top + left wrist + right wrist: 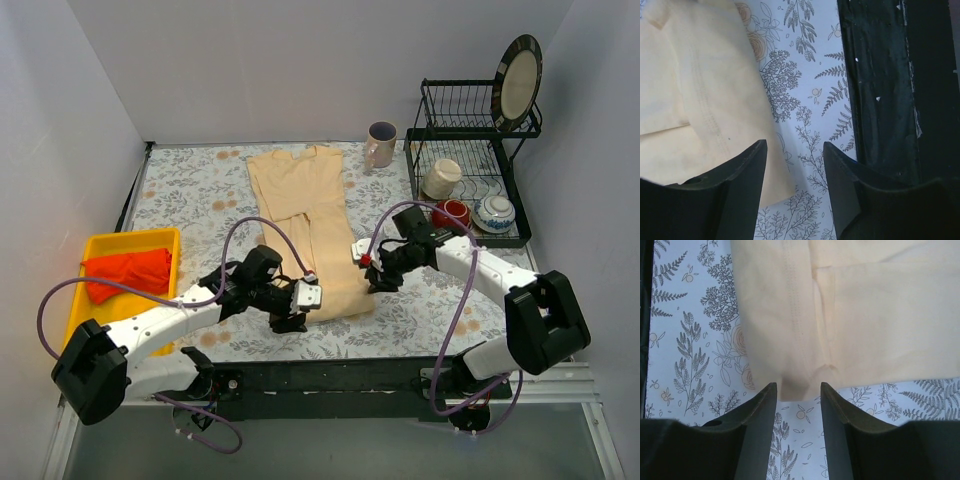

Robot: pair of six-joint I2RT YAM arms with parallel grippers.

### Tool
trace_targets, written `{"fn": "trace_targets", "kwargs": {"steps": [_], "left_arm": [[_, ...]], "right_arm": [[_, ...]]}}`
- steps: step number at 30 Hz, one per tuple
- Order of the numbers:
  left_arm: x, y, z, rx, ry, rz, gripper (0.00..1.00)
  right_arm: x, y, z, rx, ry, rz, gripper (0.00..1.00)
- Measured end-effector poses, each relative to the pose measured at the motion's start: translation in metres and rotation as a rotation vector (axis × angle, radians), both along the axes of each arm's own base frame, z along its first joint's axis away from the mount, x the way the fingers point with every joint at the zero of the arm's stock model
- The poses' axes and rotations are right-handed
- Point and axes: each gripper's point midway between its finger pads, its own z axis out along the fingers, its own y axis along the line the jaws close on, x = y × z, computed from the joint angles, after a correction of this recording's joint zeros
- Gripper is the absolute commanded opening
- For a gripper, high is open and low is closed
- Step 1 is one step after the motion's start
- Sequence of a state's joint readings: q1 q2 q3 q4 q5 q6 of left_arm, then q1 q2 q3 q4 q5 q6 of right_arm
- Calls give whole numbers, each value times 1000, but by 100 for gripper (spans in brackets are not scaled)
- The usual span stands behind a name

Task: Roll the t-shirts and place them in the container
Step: Roll the T-shirt to the center of the board.

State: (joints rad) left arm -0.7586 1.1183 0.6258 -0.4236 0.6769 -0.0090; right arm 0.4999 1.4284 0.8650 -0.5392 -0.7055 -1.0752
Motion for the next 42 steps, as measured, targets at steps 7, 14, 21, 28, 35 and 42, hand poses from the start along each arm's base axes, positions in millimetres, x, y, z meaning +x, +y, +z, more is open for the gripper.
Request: {"fn": "trace_targets", "kwargs": {"steps": [7, 14, 21, 28, 35, 42], "left_arm": [[-5, 5, -30, 34, -21, -34, 48], [-3, 15, -69, 103, -19, -14, 47], [5, 10, -70, 82, -40, 21, 46], [4, 9, -69, 75, -16, 43, 46], [3, 8, -69, 73, -6, 48, 46], [4, 6, -70, 64, 5, 58, 46]], "right_arm": [[-1, 4, 14, 44, -57, -10, 48], [-27, -2, 0, 36, -80, 52, 49], [-61, -7, -16, 82, -265, 202, 52], [-64, 1, -19, 134, -398, 286, 53], [-56, 14, -16, 169, -471, 322, 58], [-57, 17, -44, 124, -447, 376, 59]]}}
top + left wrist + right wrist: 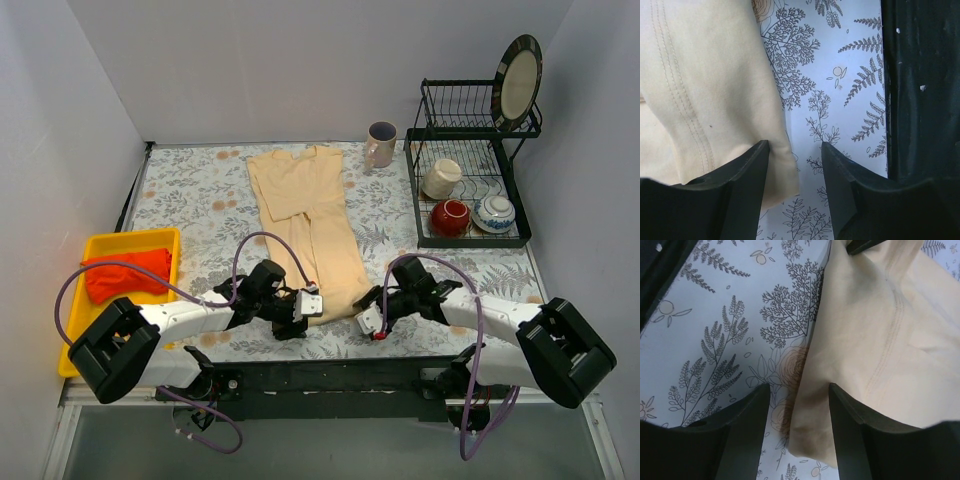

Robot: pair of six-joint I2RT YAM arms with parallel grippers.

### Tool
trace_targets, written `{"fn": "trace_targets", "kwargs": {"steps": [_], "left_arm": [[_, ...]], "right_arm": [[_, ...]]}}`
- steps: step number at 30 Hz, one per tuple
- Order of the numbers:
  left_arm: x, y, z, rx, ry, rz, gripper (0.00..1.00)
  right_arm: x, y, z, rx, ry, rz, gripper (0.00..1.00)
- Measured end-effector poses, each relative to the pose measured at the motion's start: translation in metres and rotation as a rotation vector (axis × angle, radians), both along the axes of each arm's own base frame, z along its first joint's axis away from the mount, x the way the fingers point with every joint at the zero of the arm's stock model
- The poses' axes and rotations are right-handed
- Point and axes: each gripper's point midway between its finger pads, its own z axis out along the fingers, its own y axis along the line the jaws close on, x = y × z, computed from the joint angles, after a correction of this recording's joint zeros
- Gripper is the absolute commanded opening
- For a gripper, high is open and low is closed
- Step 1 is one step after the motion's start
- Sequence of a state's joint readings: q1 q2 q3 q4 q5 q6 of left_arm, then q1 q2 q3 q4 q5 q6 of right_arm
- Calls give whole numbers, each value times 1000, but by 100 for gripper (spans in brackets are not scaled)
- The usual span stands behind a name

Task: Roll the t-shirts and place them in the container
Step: Roll the T-shirt to the center of the board.

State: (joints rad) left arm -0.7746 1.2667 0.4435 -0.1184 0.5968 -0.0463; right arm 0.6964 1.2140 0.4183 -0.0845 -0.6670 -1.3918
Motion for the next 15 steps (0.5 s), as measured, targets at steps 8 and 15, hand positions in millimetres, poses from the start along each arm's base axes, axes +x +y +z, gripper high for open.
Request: {"fn": "trace_targets", "kwargs": {"steps": [8, 15], "left_arm": [[2, 2, 0, -6, 9, 6, 45], [8, 7, -1, -12, 17, 15, 46]], "right_arm": [[16, 10, -5, 10, -85, 9, 51], [33, 13, -8, -4, -174, 3, 36]]}}
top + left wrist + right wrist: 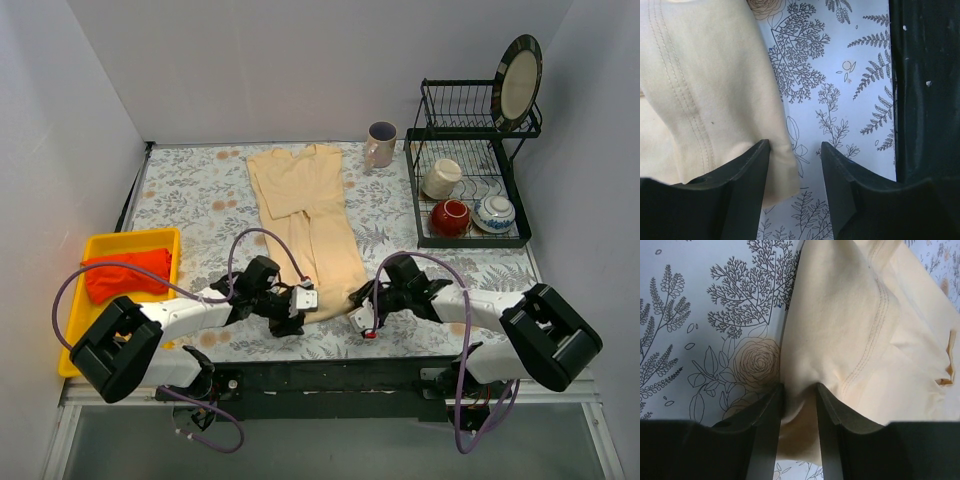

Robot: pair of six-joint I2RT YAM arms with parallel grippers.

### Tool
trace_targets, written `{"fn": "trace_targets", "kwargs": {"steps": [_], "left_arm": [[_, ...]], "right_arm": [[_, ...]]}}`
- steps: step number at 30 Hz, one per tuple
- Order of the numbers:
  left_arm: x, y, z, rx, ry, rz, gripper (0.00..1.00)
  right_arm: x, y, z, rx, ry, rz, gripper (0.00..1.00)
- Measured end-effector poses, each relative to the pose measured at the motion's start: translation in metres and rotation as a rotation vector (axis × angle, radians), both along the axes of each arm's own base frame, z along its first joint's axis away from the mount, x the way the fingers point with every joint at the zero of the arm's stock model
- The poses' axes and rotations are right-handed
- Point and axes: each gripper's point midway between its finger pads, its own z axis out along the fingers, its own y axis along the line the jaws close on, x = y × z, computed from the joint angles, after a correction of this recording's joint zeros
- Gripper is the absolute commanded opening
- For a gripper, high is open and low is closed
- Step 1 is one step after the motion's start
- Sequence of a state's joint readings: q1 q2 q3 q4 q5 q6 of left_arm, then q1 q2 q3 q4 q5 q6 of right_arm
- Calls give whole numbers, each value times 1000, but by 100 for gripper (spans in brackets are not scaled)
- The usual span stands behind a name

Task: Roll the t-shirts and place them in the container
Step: Roll the T-shirt to the center of the board.

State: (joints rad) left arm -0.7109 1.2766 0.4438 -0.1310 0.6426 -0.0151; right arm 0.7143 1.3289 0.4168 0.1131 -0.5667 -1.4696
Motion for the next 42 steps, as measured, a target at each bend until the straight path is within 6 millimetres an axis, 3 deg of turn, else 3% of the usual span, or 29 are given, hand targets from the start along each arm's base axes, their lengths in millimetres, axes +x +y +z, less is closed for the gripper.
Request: {"fn": "trace_targets", "kwargs": {"steps": [4, 5, 8, 13, 18, 21, 27, 35, 42], "left_arm": [[8, 4, 0, -10, 2, 10, 46], [10, 5, 0, -11, 4, 15, 46], [14, 8, 0, -3, 9, 30, 47], [18, 17, 11, 17, -19, 74, 58], [32, 17, 53, -48, -202, 105, 59], [34, 11, 67, -80, -306, 81, 60], [33, 8, 44, -26, -350, 30, 61], [25, -9, 33, -23, -365, -38, 63], [25, -15, 21, -1, -405, -47, 58]], "right_arm": [[5, 0, -5, -29, -26, 7, 22], [5, 0, -5, -33, -27, 9, 14], [5, 0, -5, -63, 32, -8, 6], [14, 8, 6, -122, 313, -137, 4], [40, 9, 21, -115, 601, -323, 4], [38, -1, 19, -129, 721, -405, 3], [24, -6, 13, -182, 889, -470, 3], [31, -5, 19, -167, 1012, -547, 2], [44, -4, 19, -158, 1124, -602, 2]]}}
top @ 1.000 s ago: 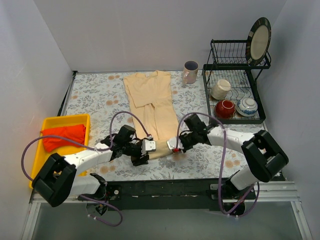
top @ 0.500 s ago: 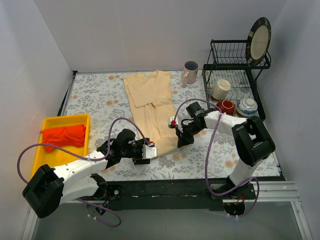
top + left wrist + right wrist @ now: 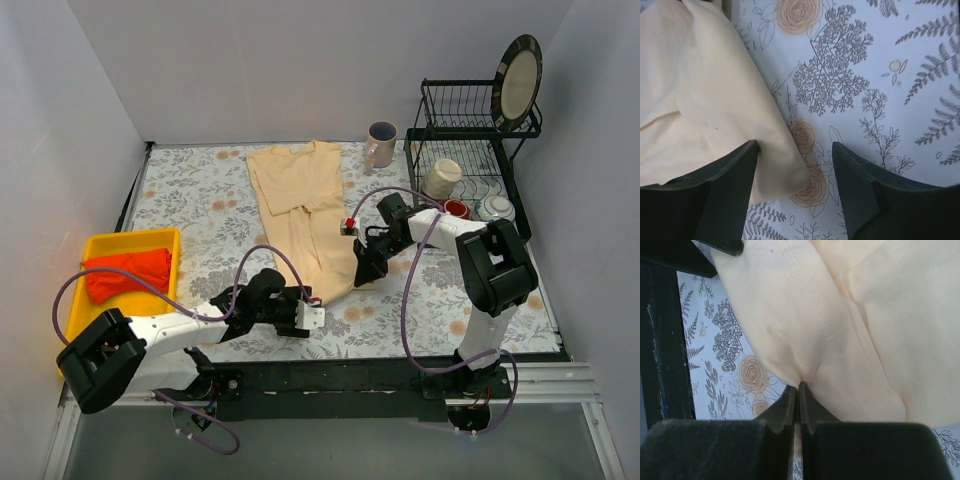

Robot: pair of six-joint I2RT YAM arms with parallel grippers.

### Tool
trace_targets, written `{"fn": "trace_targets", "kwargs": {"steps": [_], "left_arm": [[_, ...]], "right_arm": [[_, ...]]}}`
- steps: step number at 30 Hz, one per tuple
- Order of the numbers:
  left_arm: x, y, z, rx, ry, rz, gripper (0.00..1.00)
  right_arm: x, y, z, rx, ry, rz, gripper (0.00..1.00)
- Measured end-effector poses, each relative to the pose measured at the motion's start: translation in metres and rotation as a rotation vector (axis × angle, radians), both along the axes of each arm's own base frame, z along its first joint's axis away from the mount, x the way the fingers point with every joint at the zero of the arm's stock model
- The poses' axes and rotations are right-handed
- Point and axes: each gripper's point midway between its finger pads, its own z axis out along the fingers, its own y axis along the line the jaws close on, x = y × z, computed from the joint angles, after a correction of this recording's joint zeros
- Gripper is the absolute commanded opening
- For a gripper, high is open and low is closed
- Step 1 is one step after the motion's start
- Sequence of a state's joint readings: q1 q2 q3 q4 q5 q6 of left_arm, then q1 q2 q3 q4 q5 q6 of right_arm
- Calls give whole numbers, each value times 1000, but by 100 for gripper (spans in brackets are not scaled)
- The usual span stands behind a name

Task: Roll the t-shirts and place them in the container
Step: Roll the T-shirt to the center of the board.

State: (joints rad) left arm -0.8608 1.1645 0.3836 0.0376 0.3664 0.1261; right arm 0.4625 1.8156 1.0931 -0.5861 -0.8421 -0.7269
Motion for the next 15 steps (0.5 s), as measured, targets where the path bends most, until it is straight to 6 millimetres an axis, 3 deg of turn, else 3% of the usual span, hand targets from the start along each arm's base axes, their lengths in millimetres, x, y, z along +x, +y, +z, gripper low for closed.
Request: {"fn": "trace_targets", "kwargs": {"steps": [3, 9, 12, 15], "left_arm": [[5, 3, -11, 21, -37, 21, 49], [28, 5, -14, 48, -111, 113, 13], [28, 8, -15, 70, -85, 140, 4], [25, 9, -5, 61, -51, 150, 0]], "right_arm": [[5, 1, 0, 2, 34, -19, 2], [5, 0, 1, 2, 58, -20, 4], [4, 0, 3, 3, 61, -11, 18], [5, -1, 3, -4, 52, -16, 55]]}}
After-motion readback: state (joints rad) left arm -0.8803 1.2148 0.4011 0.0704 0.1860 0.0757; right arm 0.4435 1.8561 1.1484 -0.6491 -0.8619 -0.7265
